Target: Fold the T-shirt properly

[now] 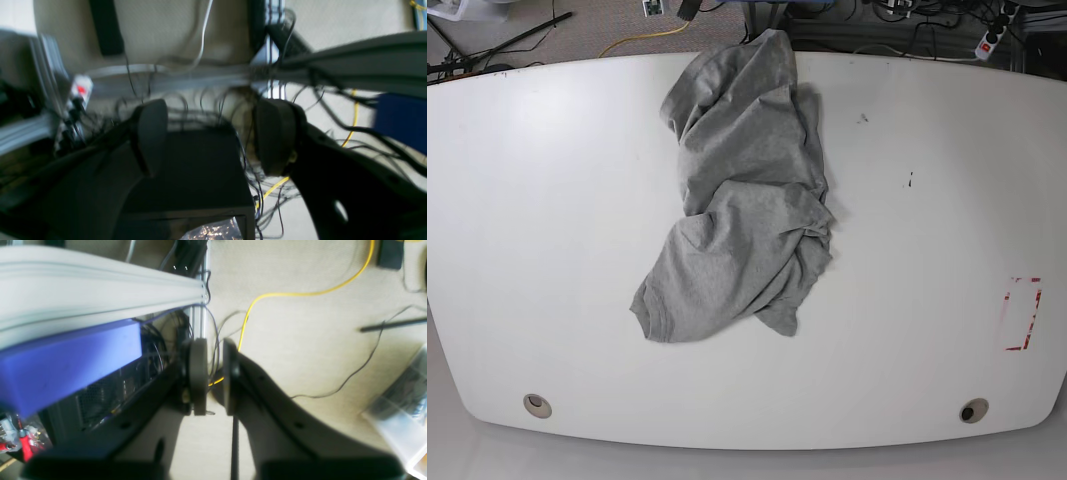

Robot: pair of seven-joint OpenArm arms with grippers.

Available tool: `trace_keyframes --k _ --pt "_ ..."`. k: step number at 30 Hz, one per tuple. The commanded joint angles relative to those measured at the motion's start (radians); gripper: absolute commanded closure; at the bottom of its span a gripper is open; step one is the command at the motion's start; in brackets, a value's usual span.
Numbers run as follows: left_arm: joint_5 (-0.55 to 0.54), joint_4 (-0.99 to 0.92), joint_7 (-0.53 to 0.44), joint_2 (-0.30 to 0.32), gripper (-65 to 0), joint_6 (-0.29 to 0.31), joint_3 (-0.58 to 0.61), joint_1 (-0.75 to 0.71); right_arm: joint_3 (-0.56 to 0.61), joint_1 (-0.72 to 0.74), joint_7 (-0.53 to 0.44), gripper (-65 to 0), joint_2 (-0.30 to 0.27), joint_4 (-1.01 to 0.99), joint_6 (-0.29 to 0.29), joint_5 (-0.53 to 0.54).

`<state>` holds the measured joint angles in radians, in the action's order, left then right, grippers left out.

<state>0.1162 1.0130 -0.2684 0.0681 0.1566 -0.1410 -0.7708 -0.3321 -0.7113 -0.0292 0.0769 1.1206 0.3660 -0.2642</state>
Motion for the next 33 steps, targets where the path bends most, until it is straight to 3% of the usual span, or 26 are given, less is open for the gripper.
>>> trace_keyframes --k 1,9,13,18,25,33 --pt "0.001 0.103 -0.002 0.016 -38.9 -0.001 -0.003 -0.071 -0.003 -0.061 -0.008 -7.3 0.016 0.095 0.017 0.003" --pt "0.0 0.373 -0.002 0.011 -38.9 -0.001 -0.036 -0.258 -0.005 -0.229 -0.008 -7.3 0.05 0.367 0.052 0.016" --pt "-0.011 0.502 -0.002 0.011 -38.9 -0.001 -0.038 -0.338 -0.005 -0.301 0.002 -7.3 0.05 0.488 0.064 0.131" --pt "-0.157 0.703 -0.002 0.019 -38.9 -0.001 -0.039 -0.451 -0.011 -0.356 0.107 -7.3 0.024 0.669 0.123 0.279" --pt "-0.263 0.907 -0.001 0.016 -38.9 -0.001 -0.107 -0.528 -0.011 -0.371 0.223 -7.3 -0.036 0.861 0.14 0.421" --pt "-0.281 0.97 -0.001 0.016 -38.9 -0.001 -0.141 -0.514 -0.009 -0.268 0.245 -7.3 -0.071 0.907 0.14 0.44"
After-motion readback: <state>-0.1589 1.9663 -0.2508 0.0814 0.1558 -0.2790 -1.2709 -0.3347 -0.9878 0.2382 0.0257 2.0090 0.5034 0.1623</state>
